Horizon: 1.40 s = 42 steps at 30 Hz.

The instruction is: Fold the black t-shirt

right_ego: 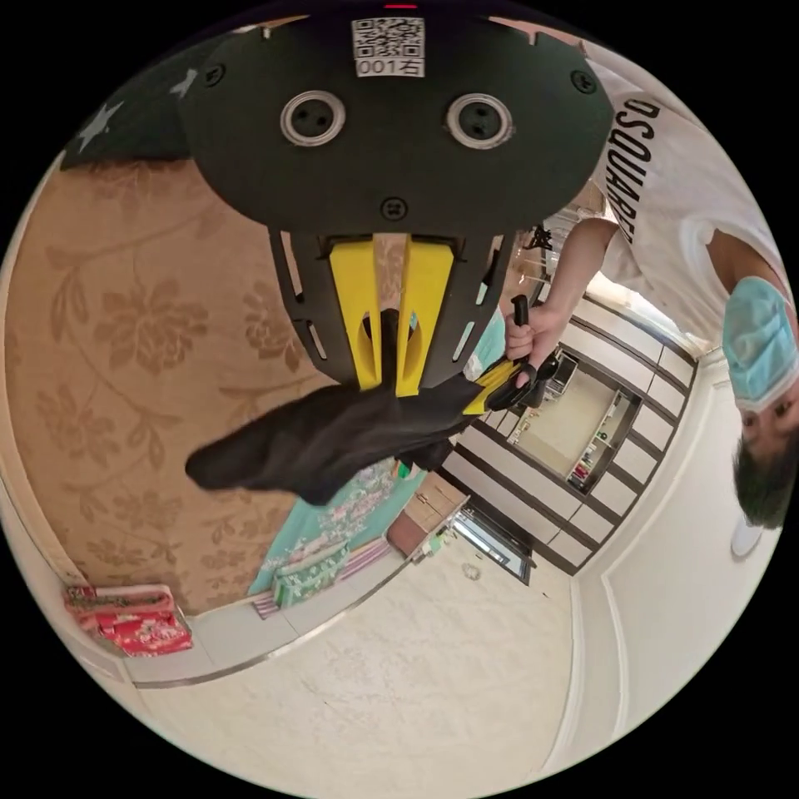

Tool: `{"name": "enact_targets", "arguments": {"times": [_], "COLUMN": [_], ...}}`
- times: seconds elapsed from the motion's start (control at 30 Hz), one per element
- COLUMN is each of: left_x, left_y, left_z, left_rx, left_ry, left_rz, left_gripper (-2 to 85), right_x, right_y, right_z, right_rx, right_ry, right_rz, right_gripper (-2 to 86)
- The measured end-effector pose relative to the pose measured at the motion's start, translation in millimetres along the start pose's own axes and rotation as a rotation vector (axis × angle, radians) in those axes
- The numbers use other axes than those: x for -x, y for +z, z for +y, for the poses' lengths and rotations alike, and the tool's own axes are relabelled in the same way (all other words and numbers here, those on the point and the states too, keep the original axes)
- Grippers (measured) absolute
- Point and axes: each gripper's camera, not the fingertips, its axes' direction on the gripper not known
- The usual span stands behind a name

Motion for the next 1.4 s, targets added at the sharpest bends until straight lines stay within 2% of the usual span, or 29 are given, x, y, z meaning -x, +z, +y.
{"name": "enact_targets", "arguments": {"times": [0.17, 0.23, 0.33, 0.47, 0.57, 0.7, 0.8, 0.83, 0.93, 1.0, 1.13, 1.4], "left_x": [53.5, 71.3, 71.4, 52.5, 32.1, -3.2, -8.4, -3.0, 11.0, 4.9, -2.8, -11.6], "left_y": [3.5, 3.1, -4.7, -16.1, -8.3, 33.8, 77.2, 96.4, 129.2, 132.5, 121.9, 119.2], "left_z": [57.8, 95.2, 135.5, 154.2, 132.1, 53.7, -1.8, -18.2, -37.6, -37.8, -21.1, 37.9], "left_rx": [0.091, 0.205, 0.317, 0.312, 0.332, 0.355, 0.327, 0.342, 0.397, 0.369, 0.35, 0.456], "left_ry": [-0.189, -0.277, -0.385, -0.493, -0.464, -0.187, -0.052, -0.029, -0.073, -0.037, -0.051, -0.187], "left_rz": [-0.091, -0.237, -0.311, -0.293, -0.29, -0.35, -0.377, -0.41, -0.447, -0.423, -0.518, -0.492], "left_gripper": [-1.3, -1.2, -1.1, -1.0, -1.1, -1.0, -0.3, 0.0, 0.4, 0.5, 0.8, 1.2], "right_x": [-53.2, -63.0, -62.0, -51.9, -41.9, -45.7, -68.0, -77.1, -88.9, -80.5, -63.5, -58.3], "right_y": [50.3, 65.8, 78.3, 73.6, 67.8, 63.6, 78.9, 90.2, 113.6, 113.3, 96.7, 135.8], "right_z": [99.7, 139.9, 195.3, 230.4, 209.0, 150.4, 106.3, 95.0, 84.8, 87.3, 112.2, 177.8], "right_rx": [0.205, 0.299, 0.436, 0.433, 0.4, 0.263, 0.2, 0.221, 0.299, 0.261, 0.225, 0.38], "right_ry": [0.219, 0.305, 0.425, 0.609, 0.553, 0.428, 0.361, 0.318, 0.292, 0.245, 0.256, 0.379], "right_rz": [-0.025, -0.011, -0.061, -0.189, -0.156, -0.082, 0.031, 0.129, 0.328, 0.326, 0.414, 0.123], "right_gripper": [1.5, 1.5, 1.5, 1.5, 1.2, 0.8, 0.6, 0.6, 0.9, 1.2, 2.3, 10.2]}}
